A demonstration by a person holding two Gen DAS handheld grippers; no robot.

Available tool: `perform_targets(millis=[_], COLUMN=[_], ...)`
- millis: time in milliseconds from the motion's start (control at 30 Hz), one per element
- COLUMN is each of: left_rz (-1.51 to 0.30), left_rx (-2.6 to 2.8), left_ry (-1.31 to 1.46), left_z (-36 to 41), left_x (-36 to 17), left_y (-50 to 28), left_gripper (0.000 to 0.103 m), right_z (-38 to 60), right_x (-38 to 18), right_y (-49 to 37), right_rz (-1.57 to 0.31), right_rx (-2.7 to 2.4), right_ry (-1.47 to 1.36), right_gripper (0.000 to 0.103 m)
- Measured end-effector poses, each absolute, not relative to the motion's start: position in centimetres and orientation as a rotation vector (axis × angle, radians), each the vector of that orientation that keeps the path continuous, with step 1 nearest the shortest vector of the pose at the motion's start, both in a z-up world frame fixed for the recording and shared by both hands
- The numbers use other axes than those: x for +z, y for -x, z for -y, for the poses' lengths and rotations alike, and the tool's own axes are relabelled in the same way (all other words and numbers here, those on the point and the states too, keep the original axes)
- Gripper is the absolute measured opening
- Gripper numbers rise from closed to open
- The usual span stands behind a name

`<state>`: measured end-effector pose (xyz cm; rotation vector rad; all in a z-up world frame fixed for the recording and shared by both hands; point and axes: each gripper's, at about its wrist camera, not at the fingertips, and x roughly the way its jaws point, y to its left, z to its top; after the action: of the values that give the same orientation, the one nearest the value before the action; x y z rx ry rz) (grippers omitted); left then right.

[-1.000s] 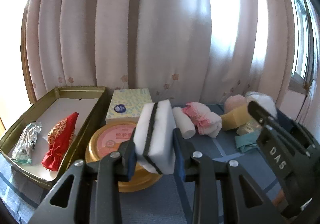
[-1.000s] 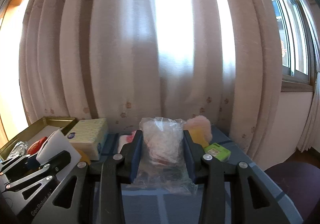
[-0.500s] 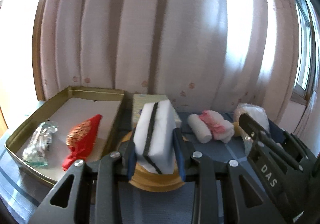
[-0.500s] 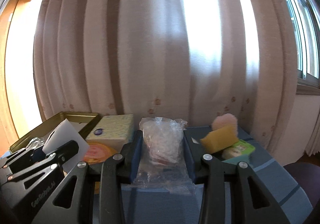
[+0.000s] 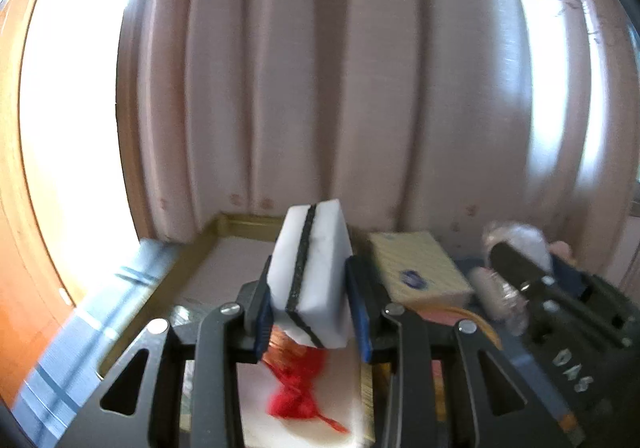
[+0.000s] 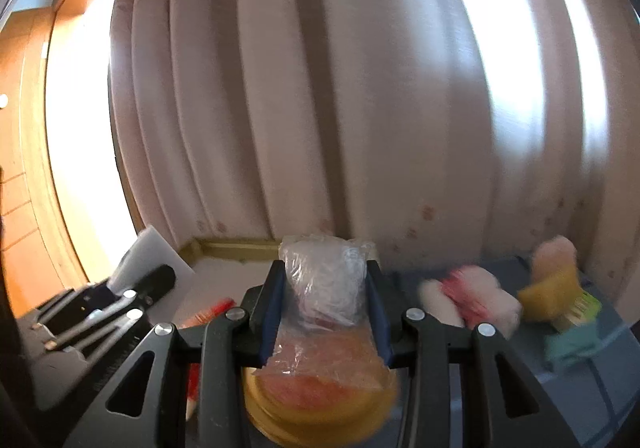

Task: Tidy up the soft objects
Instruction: 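Lower the sponge and bag into the tray and open both tools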

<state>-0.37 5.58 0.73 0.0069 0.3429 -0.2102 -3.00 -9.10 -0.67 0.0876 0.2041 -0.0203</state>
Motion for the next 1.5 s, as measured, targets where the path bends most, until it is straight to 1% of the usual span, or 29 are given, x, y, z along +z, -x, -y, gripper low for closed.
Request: perform_targets(millis=[167,500,700,900,967,1000,1033,1067,1100,1133,1167,1200,1267,1333,1500], left_rz=[-0.358,-0.435,-0.557,-0.632,-0.655,-0.664,-0.68,-0.695,-0.71,-0.733,-0.749,-0.766,-0.781,-0.782,-0.751], left_rx=[-0.137,-0.035,-0.006,0.014,0.035,0.047,0.064,0.067,0.07,0.077,0.083,0.086,0.059,0.027,0.026], left_ry=[-0.04,-0.076,-0.089,-0.033,-0.045,-0.05,-0.054,-0.055,-0.057,-0.067,-0.077,-0.088,-0.089,-0.071,-0.053], left_z=[-7.4,-9.1,-9.4,-11.5,-11.8,-11.9,-12.0,-12.1,-12.3,-12.3,-12.2,-12.0,-11.7,-11.4,-11.4], left_x=[1.9,2.7,2.1,1.5,1.2,1.1,0.9,0.7,0.4,0.1,-0.2,-0.4,-0.7,-0.8,-0.5], left_y=[-2.9,-9.8,-14.4,-15.8,-16.3,-16.4,-16.5,-16.8,-17.1,-17.4,-17.6,-17.8,-17.8,-17.5,-17.2], left_gripper=[0.031,0.031,0.031,0.031,0.035,0.041,0.053,0.062,0.08,0.091,0.094,0.097,0.098,0.1,0.1], right_z=[6.9,4.7,4.5,3.5,3.3,3.0,3.1,2.9,2.8,2.7,2.5,2.3,2.5,2.6,3.5], right_x=[0.9,1.8,1.6,0.3,-0.2,-0.3,-0.6,-0.9,-1.0,-1.1,-1.0,-1.0,-0.8,-0.5,0.3], right_y=[0.0,-7.1,-11.1,-14.1,-15.0,-15.0,-15.4,-15.7,-15.7,-15.8,-15.8,-15.7,-15.3,-14.6,-12.4], right_rz=[-0.206,-0.307,-0.395,-0.505,-0.536,-0.545,-0.557,-0.572,-0.579,-0.583,-0.585,-0.588,-0.576,-0.537,-0.439], right_rx=[0.022,0.049,0.054,0.073,0.078,0.08,0.092,0.105,0.11,0.123,0.144,0.15,0.159,0.156,0.161], right_ry=[-0.118,-0.152,-0.163,-0.162,-0.165,-0.168,-0.171,-0.173,-0.178,-0.186,-0.196,-0.202,-0.23,-0.244,-0.292], right_gripper=[0.042,0.042,0.042,0.042,0.042,0.042,0.042,0.043,0.043,0.045,0.052,0.065,0.08,0.08,0.08])
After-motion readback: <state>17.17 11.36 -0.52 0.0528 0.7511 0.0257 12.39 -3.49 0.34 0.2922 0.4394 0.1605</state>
